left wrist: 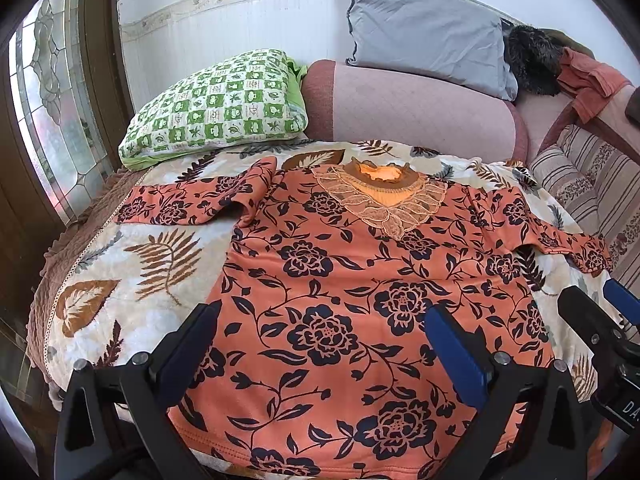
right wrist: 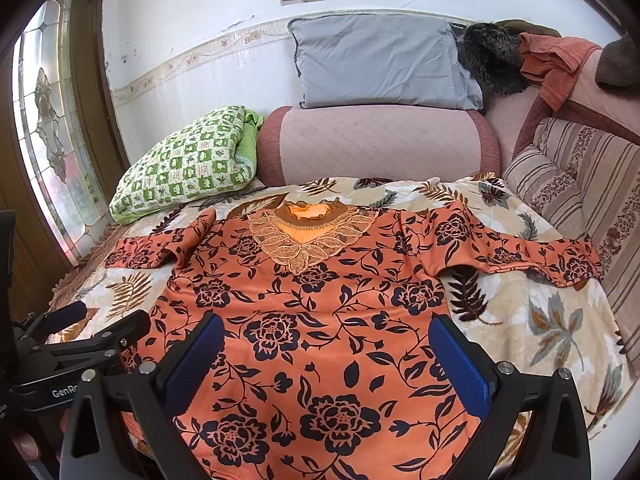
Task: Fold small clothes
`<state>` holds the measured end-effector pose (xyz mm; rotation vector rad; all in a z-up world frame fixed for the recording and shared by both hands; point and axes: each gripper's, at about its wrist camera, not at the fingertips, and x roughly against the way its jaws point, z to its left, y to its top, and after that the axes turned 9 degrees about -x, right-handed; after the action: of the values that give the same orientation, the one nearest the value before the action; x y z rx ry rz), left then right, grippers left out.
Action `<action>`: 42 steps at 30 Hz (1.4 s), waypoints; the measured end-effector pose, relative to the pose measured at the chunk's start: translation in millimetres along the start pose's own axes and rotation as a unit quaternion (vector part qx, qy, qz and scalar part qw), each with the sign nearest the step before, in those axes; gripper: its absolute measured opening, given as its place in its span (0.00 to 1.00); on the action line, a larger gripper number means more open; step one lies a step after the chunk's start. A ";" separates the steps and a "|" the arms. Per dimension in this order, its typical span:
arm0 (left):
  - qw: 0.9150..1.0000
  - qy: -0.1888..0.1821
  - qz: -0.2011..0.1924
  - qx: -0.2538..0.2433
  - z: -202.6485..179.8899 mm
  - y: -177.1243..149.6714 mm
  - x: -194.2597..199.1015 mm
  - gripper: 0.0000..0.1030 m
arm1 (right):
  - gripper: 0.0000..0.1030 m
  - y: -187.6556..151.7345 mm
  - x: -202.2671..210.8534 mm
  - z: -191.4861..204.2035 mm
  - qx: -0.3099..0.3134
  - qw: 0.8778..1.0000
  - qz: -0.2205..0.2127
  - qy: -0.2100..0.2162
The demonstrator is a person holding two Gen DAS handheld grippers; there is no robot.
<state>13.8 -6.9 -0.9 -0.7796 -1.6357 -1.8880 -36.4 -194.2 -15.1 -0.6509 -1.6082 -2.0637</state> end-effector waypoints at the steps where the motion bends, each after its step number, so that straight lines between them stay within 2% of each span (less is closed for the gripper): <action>1: 1.000 0.000 0.000 0.000 0.0 0.3 -0.3 1.00 | 1.00 -0.2 0.0 0.0 0.000 1.000 0.000 0.001; 7: 1.000 -0.003 0.005 -0.002 -1.0 3.1 -7.4 1.00 | 1.00 1.6 -5.7 -6.6 -0.010 1.000 0.005 0.007; 10: 1.000 -0.019 0.023 0.007 2.8 -1.0 -22.3 1.00 | 1.00 8.5 -13.5 -31.4 -0.042 0.999 0.013 0.021; 13: 0.998 -0.025 0.060 0.016 7.7 -12.0 -49.5 1.00 | 1.00 20.7 -29.5 -88.3 -0.117 0.993 0.026 0.025; 15: 0.995 -0.019 0.093 0.013 8.8 -21.4 -73.0 1.00 | 1.00 29.3 -44.6 -147.0 -0.189 0.981 0.029 0.013; 17: 0.994 -0.014 0.112 0.008 8.4 -27.9 -86.6 1.00 | 1.00 35.8 -57.8 -208.0 -0.265 0.964 0.023 0.008; 21: 0.991 -0.010 0.133 0.004 9.1 -35.5 -105.2 1.00 | 1.00 42.7 -88.8 -333.7 -0.402 0.915 0.002 -0.018; 24: 0.990 -0.006 0.140 0.001 10.6 -36.9 -114.7 1.00 | 0.96 43.6 -118.7 -408.4 -0.493 0.870 0.003 -0.001; 25: 0.990 -0.006 0.141 0.002 11.0 -36.8 -117.4 1.00 | 0.89 43.6 -125.2 -425.8 -0.515 0.857 -0.002 -0.007; 27: 0.990 -0.007 0.143 0.004 12.3 -36.4 -122.3 1.00 | 0.87 46.2 -136.3 -454.2 -0.542 0.840 -0.015 -0.012; 29: 0.989 -0.009 0.145 0.003 13.0 -35.0 -125.9 1.00 | 0.77 47.5 -141.7 -471.1 -0.563 0.825 -0.023 -0.033; 30: 0.990 -0.009 0.144 0.001 14.1 -34.2 -126.8 1.00 | 0.76 47.6 -142.3 -477.8 -0.577 0.815 -0.034 -0.032; 31: 0.990 -0.010 0.143 0.001 14.3 -34.0 -127.2 1.00 | 0.74 49.2 -142.2 -482.0 -0.584 0.810 -0.043 -0.033; 33: 0.990 -0.012 0.142 0.002 15.9 -33.3 -129.4 1.00 | 0.64 56.9 -148.0 -490.7 -0.581 0.811 -0.038 -0.051; 34: 0.990 -0.013 0.143 0.003 17.2 -33.3 -130.6 1.00 | 0.53 59.4 -150.0 -492.3 -0.580 0.812 -0.031 -0.062; 35: 0.990 -0.014 0.143 0.005 19.0 -33.4 -131.1 1.00 | 0.30 62.7 -151.0 -491.3 -0.572 0.816 -0.020 -0.086; 37: 0.990 -0.014 0.139 0.008 23.3 -33.6 -130.3 1.00 | 0.18 72.5 -145.5 -480.1 -0.541 0.833 -0.014 -0.116; 38: 0.991 -0.013 0.135 0.010 26.5 -33.9 -129.1 1.00 | 0.04 82.7 -141.0 -469.6 -0.511 0.851 -0.020 -0.124; 42: 0.992 -0.015 0.122 0.024 43.4 -35.4 -123.3 1.00 | 0.05 124.7 -122.4 -410.3 -0.401 0.905 -0.036 -0.133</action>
<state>78.8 42.6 -108.9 -0.9454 -1.5221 -1.6681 97.0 -614.5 -81.4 -1.1944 -0.8317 -2.7810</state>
